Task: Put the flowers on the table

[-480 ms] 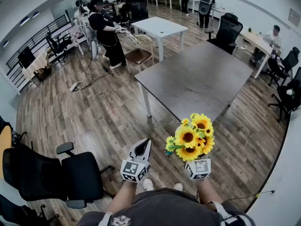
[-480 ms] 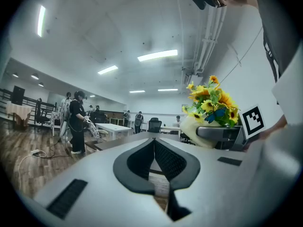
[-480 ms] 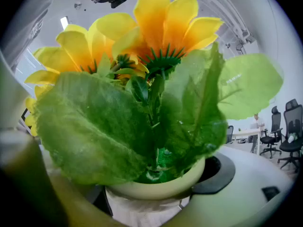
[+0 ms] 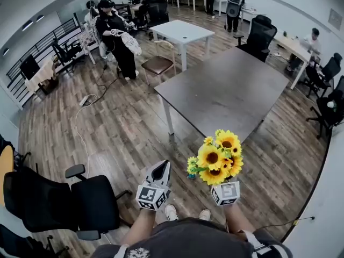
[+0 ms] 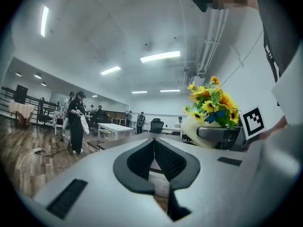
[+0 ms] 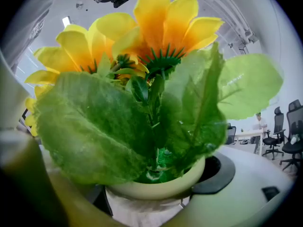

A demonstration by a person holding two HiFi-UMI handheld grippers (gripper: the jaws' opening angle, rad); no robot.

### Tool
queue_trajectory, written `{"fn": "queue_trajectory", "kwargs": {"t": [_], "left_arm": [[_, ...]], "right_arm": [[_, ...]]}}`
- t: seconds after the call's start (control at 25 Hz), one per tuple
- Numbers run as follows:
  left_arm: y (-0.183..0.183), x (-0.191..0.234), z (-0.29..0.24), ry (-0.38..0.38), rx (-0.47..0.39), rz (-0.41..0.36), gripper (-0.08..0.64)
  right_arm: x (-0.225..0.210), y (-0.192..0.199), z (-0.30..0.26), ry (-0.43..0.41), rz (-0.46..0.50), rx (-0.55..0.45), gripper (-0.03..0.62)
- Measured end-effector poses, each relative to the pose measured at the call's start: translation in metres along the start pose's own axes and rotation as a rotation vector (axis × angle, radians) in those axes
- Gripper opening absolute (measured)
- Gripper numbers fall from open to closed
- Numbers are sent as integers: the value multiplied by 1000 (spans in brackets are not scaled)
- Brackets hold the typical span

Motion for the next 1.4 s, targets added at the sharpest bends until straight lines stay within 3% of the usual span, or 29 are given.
{"fn": "queue_trajectory", "kwargs": {"t": [0.2,0.48,0.96,1.16,1.4], "left_arm": [[5,16,7,-12,7,-5,6],[8,72,25,-31,-2,1,6],[-3,143,53,-59,-16,-33,6],[-3,151,43,-62,-18,-37,6],[6,156,0,-76,12,-29,6]], "right_arm": [[12,-1,-11,-19,-58,-25,533],[54,-1,-49,-41,-87,-79,534],[105,15,-95,-56,-81,-56,534],[102,24,-112,-71,-62,-33,534],[67,40,-142,-83,-52,-1,534]]}}
Point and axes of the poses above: the fingertips, and each gripper's own axes: z backward along the fingers, x to its left, y out of its underside, the point moved 2 cm from there along z, backward along the fingers, and after that the axes turned 9 degrees about -x, right-handed, at the moved point
